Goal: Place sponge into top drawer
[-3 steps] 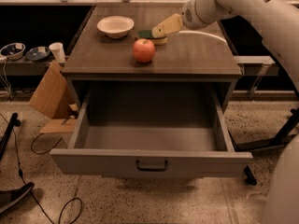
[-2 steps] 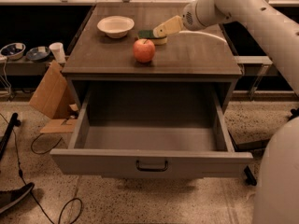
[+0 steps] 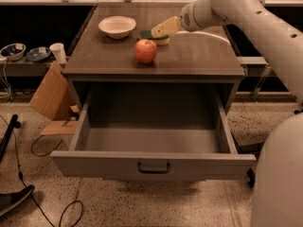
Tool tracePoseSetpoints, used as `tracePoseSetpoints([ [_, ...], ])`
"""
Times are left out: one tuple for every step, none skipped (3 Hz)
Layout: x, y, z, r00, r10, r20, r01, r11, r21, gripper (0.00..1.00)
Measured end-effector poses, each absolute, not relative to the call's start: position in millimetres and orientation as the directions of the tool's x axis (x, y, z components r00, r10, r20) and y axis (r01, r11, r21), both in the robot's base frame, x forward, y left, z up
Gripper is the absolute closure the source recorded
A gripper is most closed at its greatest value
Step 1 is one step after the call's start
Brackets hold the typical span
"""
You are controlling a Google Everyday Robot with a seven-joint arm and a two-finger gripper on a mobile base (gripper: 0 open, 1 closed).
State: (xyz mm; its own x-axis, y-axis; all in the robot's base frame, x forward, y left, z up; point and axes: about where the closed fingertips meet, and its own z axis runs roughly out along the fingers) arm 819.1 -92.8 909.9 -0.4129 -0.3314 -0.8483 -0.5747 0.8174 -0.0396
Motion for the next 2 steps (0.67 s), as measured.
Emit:
tracePoseSetpoints([
  [831,-85,905,-0.397,-0.334,-0.855,-0.573,0.818,-0.054,0.0],
  [842,-81,901,-0.392,-0.33,-0.859,-0.561,0.825,-0.061,0.0],
])
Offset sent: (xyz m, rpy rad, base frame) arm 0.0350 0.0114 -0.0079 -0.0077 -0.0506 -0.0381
